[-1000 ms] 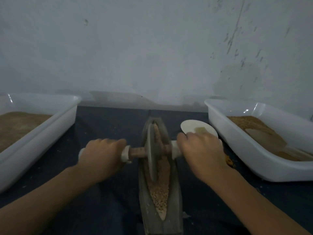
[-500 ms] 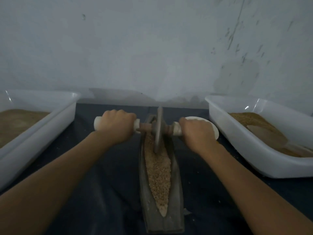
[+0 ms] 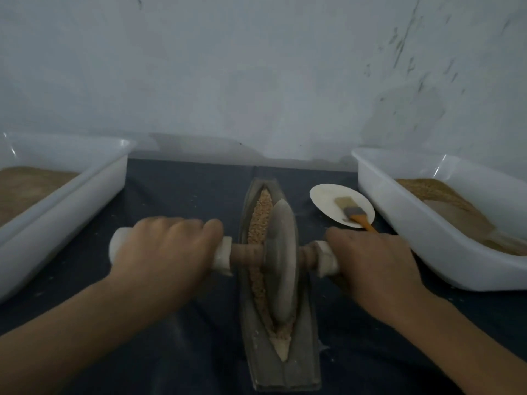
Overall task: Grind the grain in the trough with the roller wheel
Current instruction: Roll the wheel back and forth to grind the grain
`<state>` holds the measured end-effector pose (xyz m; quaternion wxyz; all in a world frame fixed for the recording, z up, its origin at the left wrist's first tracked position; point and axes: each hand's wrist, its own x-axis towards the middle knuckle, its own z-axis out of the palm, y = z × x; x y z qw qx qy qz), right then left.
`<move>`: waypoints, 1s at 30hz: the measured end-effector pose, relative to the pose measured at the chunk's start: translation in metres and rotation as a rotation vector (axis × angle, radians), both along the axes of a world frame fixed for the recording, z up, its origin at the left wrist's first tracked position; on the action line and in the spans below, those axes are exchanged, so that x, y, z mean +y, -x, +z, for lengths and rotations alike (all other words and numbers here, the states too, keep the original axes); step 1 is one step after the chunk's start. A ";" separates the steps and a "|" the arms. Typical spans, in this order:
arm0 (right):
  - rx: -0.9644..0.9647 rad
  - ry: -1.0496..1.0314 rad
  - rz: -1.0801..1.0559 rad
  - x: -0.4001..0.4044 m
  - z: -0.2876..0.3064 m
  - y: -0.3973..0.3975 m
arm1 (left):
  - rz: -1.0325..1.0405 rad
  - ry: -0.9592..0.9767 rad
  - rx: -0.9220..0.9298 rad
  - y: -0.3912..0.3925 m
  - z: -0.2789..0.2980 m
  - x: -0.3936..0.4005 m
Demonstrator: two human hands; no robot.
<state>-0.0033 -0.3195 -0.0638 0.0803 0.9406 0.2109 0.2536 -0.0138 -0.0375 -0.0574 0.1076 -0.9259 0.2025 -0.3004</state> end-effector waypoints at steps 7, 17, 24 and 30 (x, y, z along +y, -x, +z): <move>-0.055 -0.030 -0.148 0.012 -0.007 -0.106 | 0.217 0.047 0.133 -0.115 0.011 -0.019; -0.157 0.012 0.012 0.009 0.007 -0.011 | 0.116 0.106 0.067 -0.013 -0.013 -0.003; -0.128 -0.020 0.017 0.000 -0.004 -0.009 | 0.092 0.034 0.035 -0.009 -0.009 -0.001; -0.104 -0.077 -0.128 0.010 -0.013 -0.111 | 0.213 0.035 0.063 -0.107 0.008 -0.017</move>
